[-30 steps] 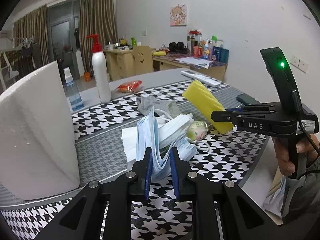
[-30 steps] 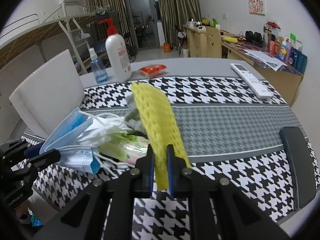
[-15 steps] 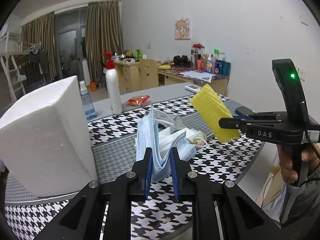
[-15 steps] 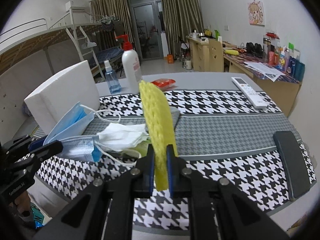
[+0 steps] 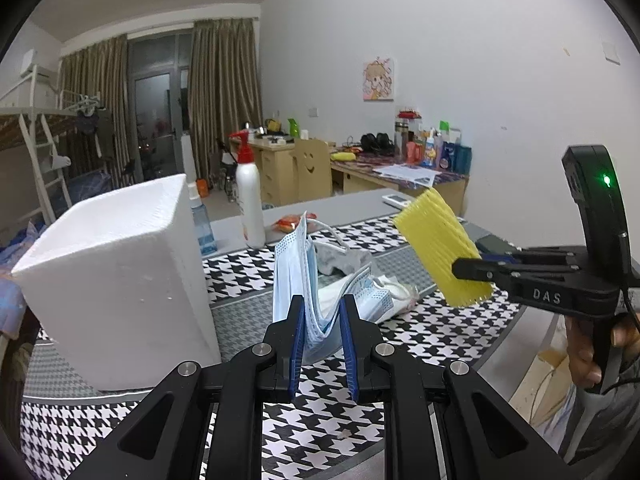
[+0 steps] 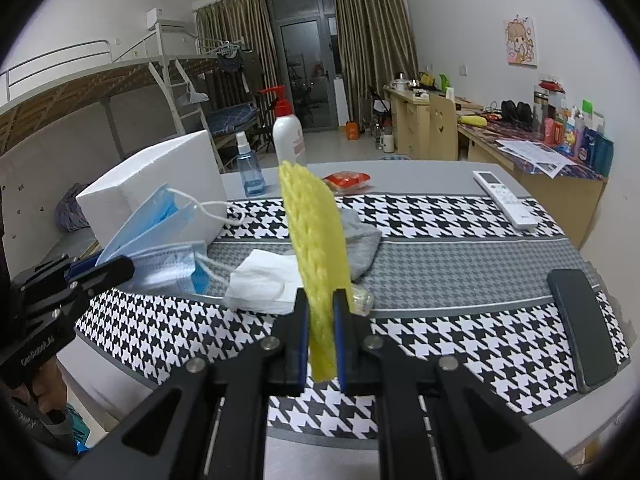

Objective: Organize soft objects
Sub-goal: 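Lift the masks with the left gripper while the right gripper lifts the yellow net toward the foam box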

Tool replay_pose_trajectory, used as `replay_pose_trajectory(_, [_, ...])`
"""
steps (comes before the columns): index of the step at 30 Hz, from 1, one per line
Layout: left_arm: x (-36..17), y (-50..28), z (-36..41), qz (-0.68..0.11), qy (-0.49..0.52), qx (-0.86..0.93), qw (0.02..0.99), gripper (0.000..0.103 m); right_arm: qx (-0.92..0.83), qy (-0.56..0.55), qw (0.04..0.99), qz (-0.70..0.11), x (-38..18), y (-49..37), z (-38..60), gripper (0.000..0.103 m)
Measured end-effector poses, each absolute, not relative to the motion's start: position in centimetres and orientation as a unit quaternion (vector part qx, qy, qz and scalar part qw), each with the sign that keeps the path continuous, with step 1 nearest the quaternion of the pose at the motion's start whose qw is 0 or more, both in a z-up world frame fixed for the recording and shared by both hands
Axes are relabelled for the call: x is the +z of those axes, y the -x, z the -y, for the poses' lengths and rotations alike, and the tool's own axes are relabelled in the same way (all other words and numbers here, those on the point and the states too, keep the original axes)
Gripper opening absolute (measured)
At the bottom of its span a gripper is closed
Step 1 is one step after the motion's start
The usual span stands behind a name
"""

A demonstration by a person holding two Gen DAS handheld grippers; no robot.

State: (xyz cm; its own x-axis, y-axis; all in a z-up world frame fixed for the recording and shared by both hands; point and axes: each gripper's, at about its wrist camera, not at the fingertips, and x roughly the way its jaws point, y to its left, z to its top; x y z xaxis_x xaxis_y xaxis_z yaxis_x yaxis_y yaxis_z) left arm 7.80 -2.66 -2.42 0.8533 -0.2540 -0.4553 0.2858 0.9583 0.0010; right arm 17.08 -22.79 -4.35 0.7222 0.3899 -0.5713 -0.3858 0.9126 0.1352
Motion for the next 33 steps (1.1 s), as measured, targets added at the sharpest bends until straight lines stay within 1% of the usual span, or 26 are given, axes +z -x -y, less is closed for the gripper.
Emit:
replay_pose_trajectory(7, [-1.6,-7.9,2.4,-0.229,-0.034,-0.123,0.965,0.019,0.222,-0.005,0.93,-0.293,-3.4,-16.7,22.4,0.014])
replay_pose_trajectory(21, [1.4,-8.5,1.2,-0.2,-0.032,-0.102,0.974,0.019,0.242,-0.002,0.935,-0.259,-0.6,-16.9,21.3,0.014])
replay_pose_trajectory(33, [3.0,-9.5,0.5,-0.18,-0.031,-0.085,0.98,0.019,0.256,0.003,0.935,-0.245,0.5,-17.8,20.4,0.014])
